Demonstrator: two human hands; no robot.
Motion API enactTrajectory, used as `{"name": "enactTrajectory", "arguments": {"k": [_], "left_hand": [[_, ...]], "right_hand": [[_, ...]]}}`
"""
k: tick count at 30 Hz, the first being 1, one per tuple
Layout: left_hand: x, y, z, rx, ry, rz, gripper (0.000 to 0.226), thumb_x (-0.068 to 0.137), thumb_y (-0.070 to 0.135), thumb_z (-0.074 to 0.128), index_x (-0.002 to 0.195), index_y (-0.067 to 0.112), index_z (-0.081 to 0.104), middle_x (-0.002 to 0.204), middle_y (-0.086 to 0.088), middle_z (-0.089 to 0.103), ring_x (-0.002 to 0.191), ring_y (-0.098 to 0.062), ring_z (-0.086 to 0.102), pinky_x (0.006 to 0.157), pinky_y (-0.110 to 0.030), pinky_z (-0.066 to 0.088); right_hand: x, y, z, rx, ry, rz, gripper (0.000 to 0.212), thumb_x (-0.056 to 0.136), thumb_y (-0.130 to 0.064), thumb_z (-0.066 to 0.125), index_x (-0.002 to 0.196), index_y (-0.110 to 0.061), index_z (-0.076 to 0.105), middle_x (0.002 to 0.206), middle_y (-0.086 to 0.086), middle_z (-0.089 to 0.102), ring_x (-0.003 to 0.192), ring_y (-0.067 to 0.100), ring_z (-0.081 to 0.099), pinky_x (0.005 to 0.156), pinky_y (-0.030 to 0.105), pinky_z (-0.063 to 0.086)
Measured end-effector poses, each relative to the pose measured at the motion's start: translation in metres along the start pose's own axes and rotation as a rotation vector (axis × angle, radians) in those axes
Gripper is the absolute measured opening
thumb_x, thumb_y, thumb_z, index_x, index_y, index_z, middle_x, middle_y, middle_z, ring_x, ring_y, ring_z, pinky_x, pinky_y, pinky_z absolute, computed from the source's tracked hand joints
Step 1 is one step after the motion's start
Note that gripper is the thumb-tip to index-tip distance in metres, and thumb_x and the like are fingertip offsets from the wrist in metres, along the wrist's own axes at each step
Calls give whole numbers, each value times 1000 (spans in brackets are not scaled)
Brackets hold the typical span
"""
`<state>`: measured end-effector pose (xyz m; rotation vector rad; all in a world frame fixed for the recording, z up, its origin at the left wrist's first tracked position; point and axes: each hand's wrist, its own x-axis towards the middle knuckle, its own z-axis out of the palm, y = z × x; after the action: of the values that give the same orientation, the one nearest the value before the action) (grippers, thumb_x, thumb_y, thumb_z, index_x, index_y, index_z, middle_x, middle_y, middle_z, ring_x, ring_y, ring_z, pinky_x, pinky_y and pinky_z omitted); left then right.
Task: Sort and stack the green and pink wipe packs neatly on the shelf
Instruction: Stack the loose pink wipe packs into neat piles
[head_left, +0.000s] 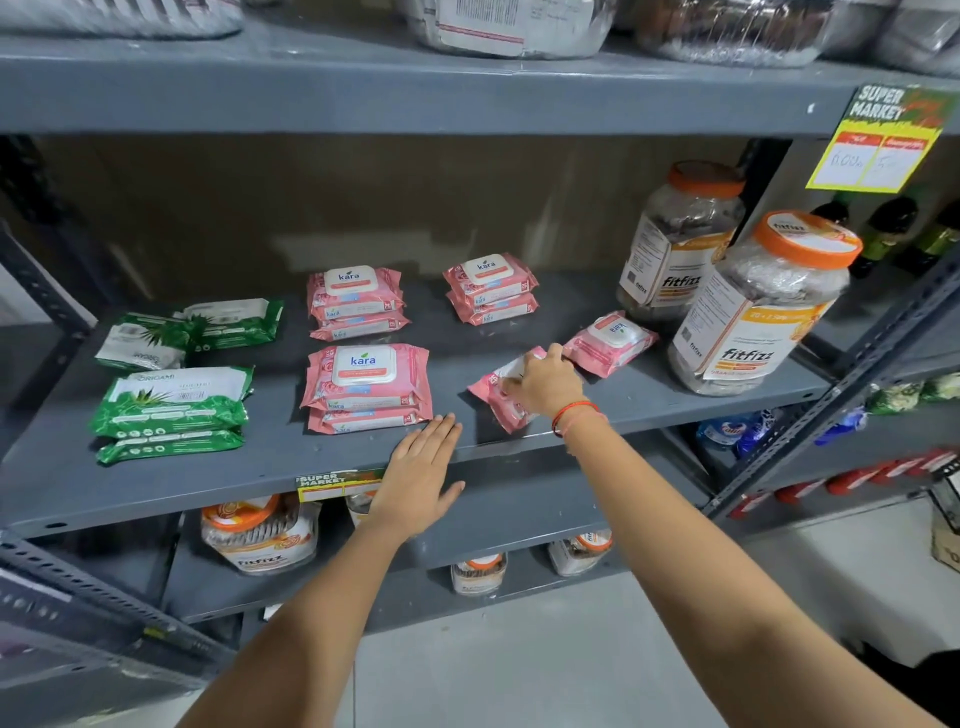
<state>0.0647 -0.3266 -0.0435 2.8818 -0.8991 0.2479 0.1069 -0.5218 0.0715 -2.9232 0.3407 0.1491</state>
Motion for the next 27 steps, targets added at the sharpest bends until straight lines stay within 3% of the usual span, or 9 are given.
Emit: {"name": "enactTrajectory", "arguments": {"k": [4,8,12,17,20,27], "left_hand": [[0,1,-1,14,1,8,75,85,42,58,143,7,26,150,-11,28,137,-26,26,111,-41,19],[0,1,0,22,11,2,75,86,44,56,143,7,25,151,-11,27,138,-25,24,111,-41,17],[0,2,0,20,7,-6,76,86,46,54,144,8,23,152,-10,24,139,-24,21,112,-40,16],[-1,3,-2,16,1,-2,80,86,51,51,146,10,16,154,-7,15,141,-23,13,112,-38,8],[0,6,-3,28,0,-19,85,81,54,55,144,8,23,152,-10,22,139,-24,21,110,-39,11],[2,13,-3,48,-8,-19,88,82,58,49,145,8,16,153,-8,15,141,-22,11,110,-39,4]], "right_hand": [[12,24,-35,52,-208,-144,69,86,-35,64,145,-13,35,145,16,38,136,33,36,110,41,32],[20,45,-30,37,-326,-292,80,79,-33,74,146,-28,31,154,8,28,140,32,29,114,46,25],[20,48,-2,95,-210,-304,75,81,-35,72,146,-27,34,158,11,20,144,32,23,117,41,17],[16,34,17,191,-49,-194,75,78,-38,74,144,-22,41,149,12,35,138,32,33,112,41,33],[9,23,27,166,44,-104,72,82,-41,69,145,-24,38,148,11,35,139,31,30,108,44,37],[9,23,23,118,9,-123,76,82,-43,69,146,-25,33,149,12,33,141,32,24,109,44,35]]}}
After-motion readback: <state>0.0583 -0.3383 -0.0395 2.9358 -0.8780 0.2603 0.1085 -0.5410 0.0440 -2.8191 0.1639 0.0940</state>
